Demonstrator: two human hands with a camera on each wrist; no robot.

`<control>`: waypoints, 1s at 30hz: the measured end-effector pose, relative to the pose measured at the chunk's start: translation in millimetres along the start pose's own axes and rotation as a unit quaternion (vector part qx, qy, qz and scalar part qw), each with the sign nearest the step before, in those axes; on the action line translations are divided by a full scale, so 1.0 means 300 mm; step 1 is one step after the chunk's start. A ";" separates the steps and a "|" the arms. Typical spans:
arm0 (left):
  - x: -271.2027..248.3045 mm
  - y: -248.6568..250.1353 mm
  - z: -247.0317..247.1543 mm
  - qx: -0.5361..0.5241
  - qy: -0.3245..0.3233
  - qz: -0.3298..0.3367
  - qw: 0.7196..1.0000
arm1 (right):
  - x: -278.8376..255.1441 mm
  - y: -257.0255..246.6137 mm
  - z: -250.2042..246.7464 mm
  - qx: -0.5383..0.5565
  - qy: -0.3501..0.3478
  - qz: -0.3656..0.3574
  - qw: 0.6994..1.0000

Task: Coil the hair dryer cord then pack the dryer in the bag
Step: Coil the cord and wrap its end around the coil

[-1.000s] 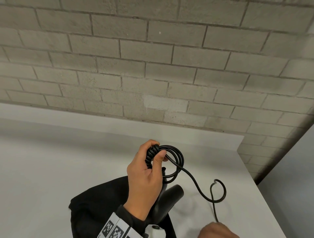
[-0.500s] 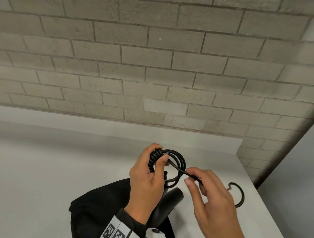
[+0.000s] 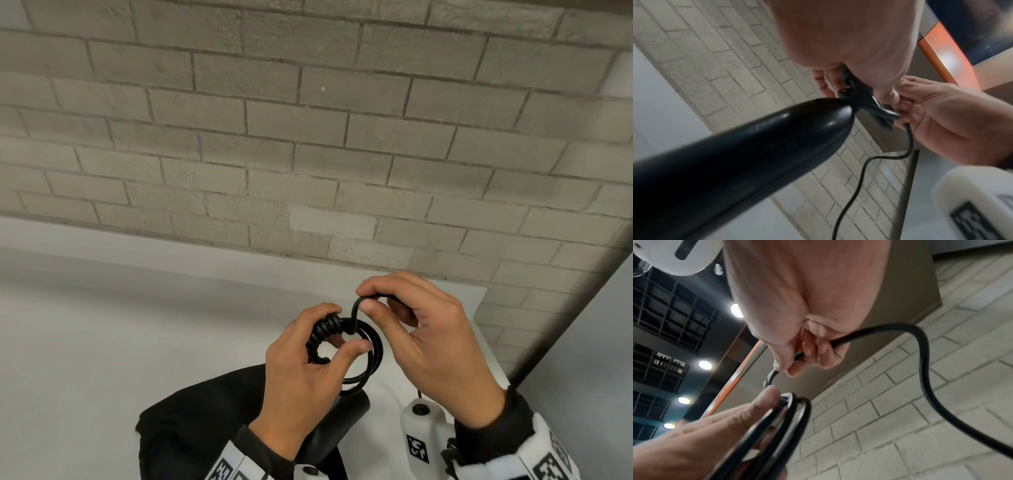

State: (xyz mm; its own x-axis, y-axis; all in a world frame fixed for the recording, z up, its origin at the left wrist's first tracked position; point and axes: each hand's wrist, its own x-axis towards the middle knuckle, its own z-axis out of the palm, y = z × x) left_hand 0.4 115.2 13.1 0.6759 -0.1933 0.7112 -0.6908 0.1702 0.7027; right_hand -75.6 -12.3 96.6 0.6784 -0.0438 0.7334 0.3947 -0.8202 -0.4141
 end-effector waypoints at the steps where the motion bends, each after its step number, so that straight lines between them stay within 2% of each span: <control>1: 0.001 0.002 -0.001 -0.004 0.000 0.000 1.000 | 0.007 0.001 0.006 0.013 -0.001 0.013 1.000; 7: -0.003 -0.011 -0.012 0.019 -0.004 0.000 1.000 | 0.020 0.026 0.034 0.100 0.020 0.143 0.984; 11: -0.013 -0.008 -0.008 0.020 -0.009 0.020 1.000 | 0.022 0.034 0.049 0.153 -0.010 0.196 0.969; 18: -0.022 0.003 -0.003 0.055 0.021 0.067 0.996 | -0.031 0.057 0.091 0.271 -0.035 0.290 0.917; 22: -0.024 0.012 0.003 0.086 0.034 0.086 0.992 | -0.078 0.059 0.087 0.327 -0.045 0.258 0.908; 26: -0.025 0.003 -0.003 0.090 0.047 0.057 0.993 | -0.128 0.066 0.077 0.342 -0.094 0.228 0.907; 30: -0.023 0.009 -0.005 0.087 0.023 0.021 0.996 | -0.142 0.073 0.070 0.305 -0.120 0.229 0.917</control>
State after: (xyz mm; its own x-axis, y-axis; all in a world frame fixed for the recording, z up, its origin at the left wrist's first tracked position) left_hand -5.8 118.4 10.0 0.6540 -0.1451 0.7425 -0.7497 0.0073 0.6618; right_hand -82.8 -16.5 44.9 0.9473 -0.1182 0.2978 0.2573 -0.2730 -0.9270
